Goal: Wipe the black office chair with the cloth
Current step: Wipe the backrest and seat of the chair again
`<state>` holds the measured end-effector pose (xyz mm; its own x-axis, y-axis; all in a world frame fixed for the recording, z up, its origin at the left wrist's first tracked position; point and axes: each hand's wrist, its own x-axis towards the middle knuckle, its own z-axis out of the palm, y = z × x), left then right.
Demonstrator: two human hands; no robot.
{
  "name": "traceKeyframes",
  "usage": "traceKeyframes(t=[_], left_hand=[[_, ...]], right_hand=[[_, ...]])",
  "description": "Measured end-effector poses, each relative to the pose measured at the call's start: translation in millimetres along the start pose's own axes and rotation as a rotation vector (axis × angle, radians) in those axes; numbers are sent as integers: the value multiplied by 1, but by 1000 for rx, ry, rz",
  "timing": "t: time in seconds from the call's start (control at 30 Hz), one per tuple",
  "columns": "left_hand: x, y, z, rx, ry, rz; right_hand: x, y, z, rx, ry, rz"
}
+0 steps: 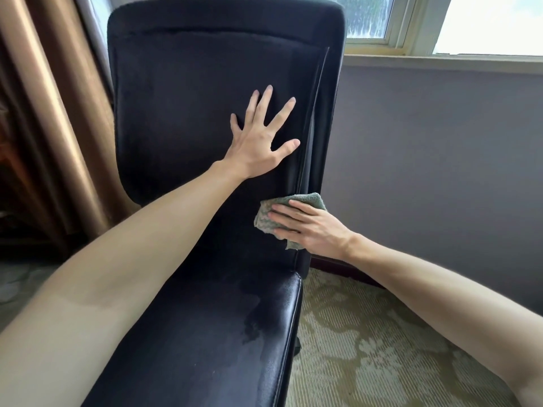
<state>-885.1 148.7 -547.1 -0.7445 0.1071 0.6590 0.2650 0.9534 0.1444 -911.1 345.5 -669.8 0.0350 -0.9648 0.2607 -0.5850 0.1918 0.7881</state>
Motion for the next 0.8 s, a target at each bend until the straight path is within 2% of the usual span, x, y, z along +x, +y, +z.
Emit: traceKeyframes(t=[0.23,0.53,0.67,0.8], left_hand=[[0,0,0,14,0,-9],[-1,-13,-7,80,-54,40],[-6,-9,1,111,-60,46],[-6,-10,2,85,-59,40]], right_hand=[[4,6,-6,-37,-23,100],[10,15,-4,-7,179,238],[4,-9,9,42,122,211],[0,2,2,164,104,140]])
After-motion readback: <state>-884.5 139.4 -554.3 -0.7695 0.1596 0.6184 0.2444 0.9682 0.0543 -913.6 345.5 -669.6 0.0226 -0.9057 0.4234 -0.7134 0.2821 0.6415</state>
